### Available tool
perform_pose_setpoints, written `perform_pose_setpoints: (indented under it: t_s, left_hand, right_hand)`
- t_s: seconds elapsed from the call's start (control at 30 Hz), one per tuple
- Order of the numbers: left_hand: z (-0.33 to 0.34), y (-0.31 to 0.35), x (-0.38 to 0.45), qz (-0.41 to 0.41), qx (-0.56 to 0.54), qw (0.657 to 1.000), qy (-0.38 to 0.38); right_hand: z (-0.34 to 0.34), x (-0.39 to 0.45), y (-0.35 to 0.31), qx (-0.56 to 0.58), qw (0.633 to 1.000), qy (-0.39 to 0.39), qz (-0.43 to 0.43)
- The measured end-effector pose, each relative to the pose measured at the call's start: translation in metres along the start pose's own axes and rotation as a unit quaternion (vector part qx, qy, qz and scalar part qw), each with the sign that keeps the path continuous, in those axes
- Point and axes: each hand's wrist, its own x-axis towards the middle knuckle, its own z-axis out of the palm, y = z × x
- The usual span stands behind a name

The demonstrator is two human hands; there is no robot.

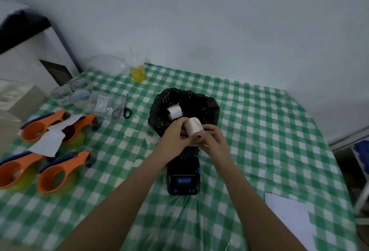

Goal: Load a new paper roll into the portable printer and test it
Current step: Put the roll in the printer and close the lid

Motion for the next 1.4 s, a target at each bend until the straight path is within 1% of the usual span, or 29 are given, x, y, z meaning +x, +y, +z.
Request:
perform_pose_setpoints:
  t_s: [0.03,0.1,0.17,0.23,0.27,0.33,0.4,0.5,0.57,0.6,0.67,0.7,0.77,0.8,0.83,0.87,0.93,0.97,1.0,1.1,1.17,1.2,1.3,1.4]
  left_hand:
    - [-0.007,0.004,-0.002,-0.003,-0.015,1.0,-0.023]
    - [-0.021,0.009,-0.006,-0.015,-0.026,0.997,-0.074]
    - [-0.03,0.012,-0.009,-0.027,-0.02,0.992,-0.122]
    - [-0.034,0.013,-0.013,-0.033,-0.011,0.986,-0.16]
    - [-0.035,0.014,-0.014,-0.035,-0.003,0.984,-0.176]
    - [-0.039,0.015,-0.016,-0.04,0.013,0.978,-0.205]
    - [-0.041,0.012,-0.018,-0.062,0.011,0.971,-0.231]
    - [-0.041,0.002,-0.021,-0.105,-0.016,0.959,-0.262]
    - [-0.039,-0.008,-0.023,-0.124,-0.037,0.954,-0.269]
    - [-0.038,-0.015,-0.024,-0.132,-0.049,0.953,-0.269]
    - [-0.035,-0.028,-0.025,-0.146,-0.067,0.952,-0.259]
    - [-0.033,-0.033,-0.026,-0.153,-0.073,0.952,-0.255]
    - [-0.029,-0.042,-0.027,-0.158,-0.082,0.955,-0.238]
    - [-0.026,-0.045,-0.026,-0.155,-0.081,0.96,-0.218]
    - [-0.024,-0.048,-0.026,-0.149,-0.067,0.969,-0.184]
    - [-0.022,-0.052,-0.025,-0.142,-0.043,0.979,-0.137]
    - [-0.019,-0.061,-0.022,-0.119,0.026,0.992,-0.037]
    - [-0.017,-0.066,-0.021,-0.104,0.06,0.993,-0.006]
    - [-0.015,-0.071,-0.021,-0.092,0.086,0.992,0.006]
    - [-0.009,-0.081,-0.019,-0.069,0.126,0.99,-0.006]
    - [-0.005,-0.085,-0.016,-0.069,0.138,0.988,-0.02]
    - [-0.004,-0.087,-0.014,-0.073,0.141,0.987,-0.026]
    - [-0.001,-0.094,-0.011,-0.081,0.152,0.985,-0.029]
    - [0.002,-0.097,-0.011,-0.076,0.151,0.985,-0.027]
  right_hand:
    - [-0.007,-0.005,-0.003,-0.019,0.999,-0.033,-0.022]
    - [-0.02,-0.009,-0.005,-0.124,0.986,-0.068,-0.092]
    - [-0.027,-0.01,-0.008,-0.247,0.95,-0.072,-0.177]
    - [-0.029,-0.008,-0.013,-0.342,0.904,-0.092,-0.237]
    - [-0.028,-0.007,-0.015,-0.395,0.875,-0.108,-0.258]
    - [-0.028,-0.005,-0.017,-0.494,0.805,-0.133,-0.301]
    - [-0.028,-0.004,-0.015,-0.555,0.744,-0.147,-0.342]
    - [-0.027,-0.004,-0.002,-0.602,0.683,-0.153,-0.385]
    - [-0.024,-0.003,0.009,-0.618,0.657,-0.157,-0.403]
    - [-0.023,-0.003,0.016,-0.618,0.657,-0.166,-0.399]
    - [-0.02,-0.003,0.031,-0.601,0.675,-0.183,-0.387]
    - [-0.017,-0.003,0.04,-0.589,0.691,-0.186,-0.375]
    - [-0.012,-0.005,0.059,-0.561,0.743,-0.176,-0.32]
    - [-0.01,-0.005,0.069,-0.548,0.768,-0.162,-0.29]
    - [-0.007,-0.005,0.078,-0.543,0.784,-0.144,-0.265]
    - [-0.004,-0.004,0.087,-0.543,0.792,-0.127,-0.248]
    - [0.003,-0.001,0.103,-0.556,0.79,-0.102,-0.238]
    - [0.007,0.0,0.109,-0.567,0.784,-0.101,-0.233]
    - [0.011,0.002,0.114,-0.576,0.779,-0.102,-0.227]
    - [0.016,0.008,0.126,-0.578,0.784,-0.082,-0.21]
    - [0.017,0.013,0.127,-0.551,0.811,-0.074,-0.185]
    - [0.018,0.016,0.127,-0.545,0.818,-0.075,-0.169]
    - [0.016,0.022,0.13,-0.558,0.811,-0.08,-0.154]
    - [0.011,0.029,0.136,-0.577,0.792,-0.1,-0.176]
